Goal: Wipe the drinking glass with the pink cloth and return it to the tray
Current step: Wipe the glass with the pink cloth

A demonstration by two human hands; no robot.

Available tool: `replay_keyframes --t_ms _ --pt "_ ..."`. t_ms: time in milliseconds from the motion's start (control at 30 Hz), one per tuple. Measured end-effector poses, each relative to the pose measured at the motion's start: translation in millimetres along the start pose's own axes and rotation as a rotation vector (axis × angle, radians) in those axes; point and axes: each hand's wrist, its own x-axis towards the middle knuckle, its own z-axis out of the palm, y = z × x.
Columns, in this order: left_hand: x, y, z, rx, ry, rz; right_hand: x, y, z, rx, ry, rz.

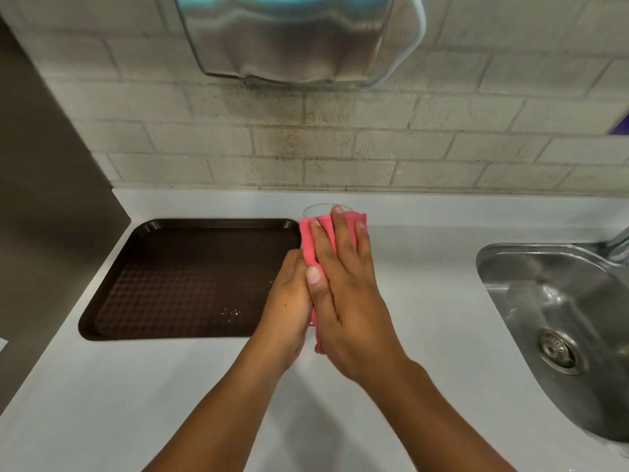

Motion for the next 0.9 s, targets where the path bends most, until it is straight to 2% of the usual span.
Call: replay_keyframes --t_ms 100,267,400,467,567,667,733,800,900 --pt "-3.4 3.2 1.2 0.064 0.039 0.056 18.1 3.0 -18.2 0.132 -0.033 0.021" --pt "-10.6 2.3 7.5 0.007 0.026 0.072 26.4 10.5 -31.1 0.556 0.033 0.315" --pt "-0.1 10.2 8.4 -0.067 0.060 0.029 -9.0 9.3 -15.5 0.713 0.079 0.408" --pt "4.7 13.3 6.7 -0.077 0.102 -0.014 -32.1 -3.6 -6.5 0.670 0.060 0.332" --pt "10.0 12.2 6.8 -0.052 0.127 -0.055 -52.5 -15.1 7.7 0.399 0.062 0.135" --pt "7.0 7.9 9.3 -0.090 0.078 -0.110 -43.5 -4.8 9.9 0.168 0.084 0.053" --pt "5.2 3.8 8.0 -0.080 0.039 -0.087 -32.0 -0.7 6.7 0.038 0.071 -0.039" --pt "4.3 2.9 6.9 0.006 0.002 -0.024 -15.7 -0.2 0.8 -0.023 0.054 -0.067" --pt "3.7 8.8 7.8 0.044 -0.056 0.035 5.0 -5.6 -12.0 -0.056 0.031 0.005"
